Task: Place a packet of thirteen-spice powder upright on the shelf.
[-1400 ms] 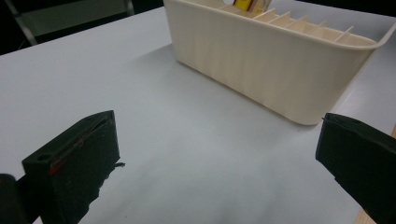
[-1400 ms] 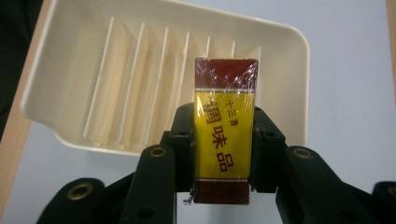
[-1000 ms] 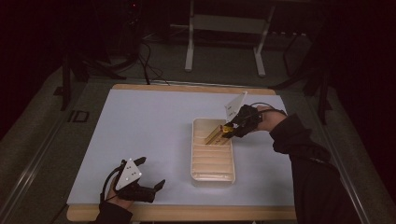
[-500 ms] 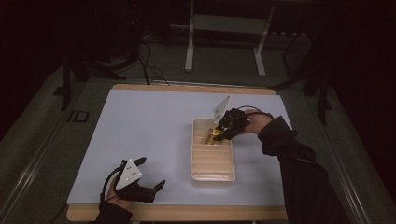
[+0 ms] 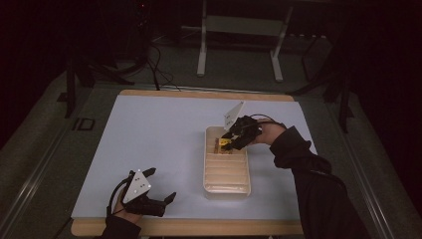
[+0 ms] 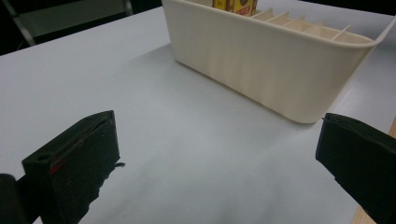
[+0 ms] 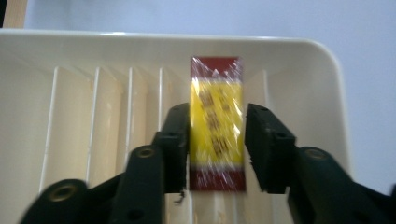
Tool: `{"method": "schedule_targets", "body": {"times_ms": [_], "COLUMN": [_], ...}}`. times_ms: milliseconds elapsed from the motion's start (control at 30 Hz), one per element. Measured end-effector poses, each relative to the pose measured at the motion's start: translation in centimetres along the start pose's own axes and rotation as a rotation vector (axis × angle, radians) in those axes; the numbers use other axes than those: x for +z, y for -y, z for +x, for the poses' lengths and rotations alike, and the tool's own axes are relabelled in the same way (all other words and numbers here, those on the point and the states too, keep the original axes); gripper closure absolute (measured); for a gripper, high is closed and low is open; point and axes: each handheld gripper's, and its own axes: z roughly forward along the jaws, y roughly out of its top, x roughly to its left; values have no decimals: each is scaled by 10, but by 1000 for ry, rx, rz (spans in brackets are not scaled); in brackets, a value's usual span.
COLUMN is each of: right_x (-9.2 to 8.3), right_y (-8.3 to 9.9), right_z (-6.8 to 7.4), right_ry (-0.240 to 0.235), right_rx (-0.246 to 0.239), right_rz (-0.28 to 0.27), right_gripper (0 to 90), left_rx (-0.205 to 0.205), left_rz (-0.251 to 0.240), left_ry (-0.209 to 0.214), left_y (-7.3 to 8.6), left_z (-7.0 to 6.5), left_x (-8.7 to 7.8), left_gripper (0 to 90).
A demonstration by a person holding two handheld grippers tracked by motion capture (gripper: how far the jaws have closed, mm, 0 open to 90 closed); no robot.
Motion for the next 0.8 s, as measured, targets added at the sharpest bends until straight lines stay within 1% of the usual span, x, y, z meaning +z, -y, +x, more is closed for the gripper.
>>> {"method": "schedule_targets", "body": {"times_ms": [100,133,200,300,333,367,433,467,500,533,567,600,633,667,767,800], "right_x": [-9,-13,-21,-30,-32,-33,-33,-33,-32,-32,-32,-32,-33,-34,-37,-39], "right_y": [0,0,2,7,10,12,16,19,21,24,26,28,31,33,39,41], "right_z": [3,4,6,7,7,8,8,8,8,8,8,9,10,10,12,13], "right_ry": [20,18,21,57,64,74,77,73,57,60,74,77,75,85,114,113], "right_rx": [-3,-1,1,5,11,20,44,55,70,76,88,99,100,103,138,141], "right_rz": [0,-8,-37,-74,-77,-74,-56,-45,-31,-26,-26,-33,-36,-31,-36,-44], "right_gripper": [510,478,445,365,316,279,195,175,140,140,136,132,116,116,116,117], "left_rx": [-1,0,1,-2,-2,-1,1,2,4,4,5,5,6,6,3,4], "left_rz": [2,1,2,1,2,3,6,8,8,8,8,8,10,10,8,9], "left_ry": [-2,-1,-1,-2,-2,-3,-4,-3,-2,-1,-1,-1,-2,-2,-1,-1], "left_y": [0,0,0,0,0,0,0,0,0,0,0,0,0,0,0,0], "left_z": [0,0,0,-1,0,0,0,-1,-1,-1,-1,-1,-1,-1,-1,-1], "left_x": [1,1,0,0,0,0,1,1,1,1,1,1,1,1,1,1], "left_gripper": [0,0,0,0,0,0,0,0,0,0,0,0,0,0,0,0]}}
